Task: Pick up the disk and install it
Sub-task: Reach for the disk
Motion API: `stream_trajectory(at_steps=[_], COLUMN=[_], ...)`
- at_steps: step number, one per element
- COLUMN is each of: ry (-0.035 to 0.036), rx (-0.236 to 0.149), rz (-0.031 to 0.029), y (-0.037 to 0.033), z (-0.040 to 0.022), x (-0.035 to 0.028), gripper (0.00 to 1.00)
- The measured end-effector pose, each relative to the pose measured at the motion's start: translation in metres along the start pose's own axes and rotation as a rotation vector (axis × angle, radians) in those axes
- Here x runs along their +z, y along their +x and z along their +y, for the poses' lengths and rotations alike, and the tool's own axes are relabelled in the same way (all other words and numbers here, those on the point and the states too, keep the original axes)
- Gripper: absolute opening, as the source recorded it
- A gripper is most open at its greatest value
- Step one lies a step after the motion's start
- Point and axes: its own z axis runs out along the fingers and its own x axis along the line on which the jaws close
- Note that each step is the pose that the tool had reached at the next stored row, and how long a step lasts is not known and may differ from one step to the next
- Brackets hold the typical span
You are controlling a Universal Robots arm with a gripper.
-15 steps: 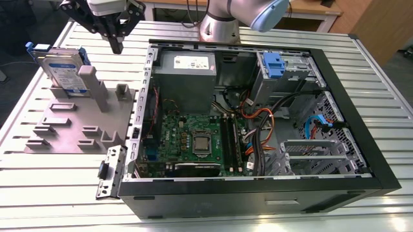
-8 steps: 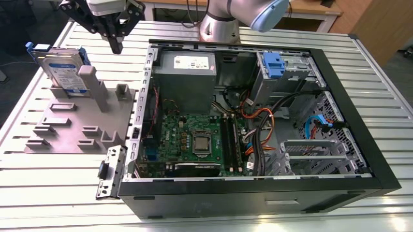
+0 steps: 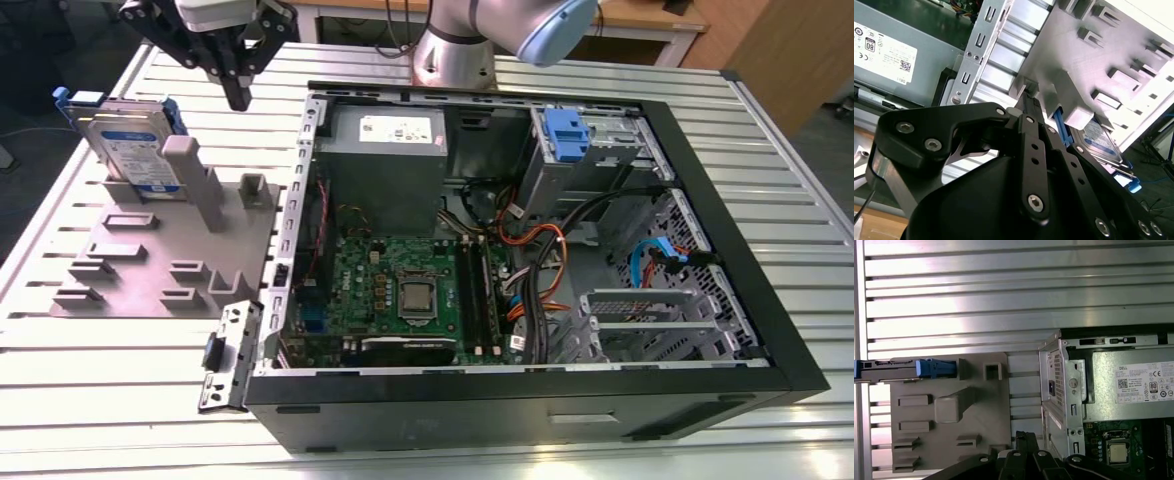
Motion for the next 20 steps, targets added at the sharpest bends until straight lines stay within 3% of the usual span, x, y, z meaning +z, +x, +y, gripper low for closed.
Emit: stream_trajectory(at_steps=[6, 20], ry=[0.0001, 0.0], rx=[0.0, 0.0], rz=[0.0001, 0.0], y=[0.0064, 0.009], z=[0.0035, 0.0033], x=[0.0003, 0.0004], gripper=[0.11, 0.11])
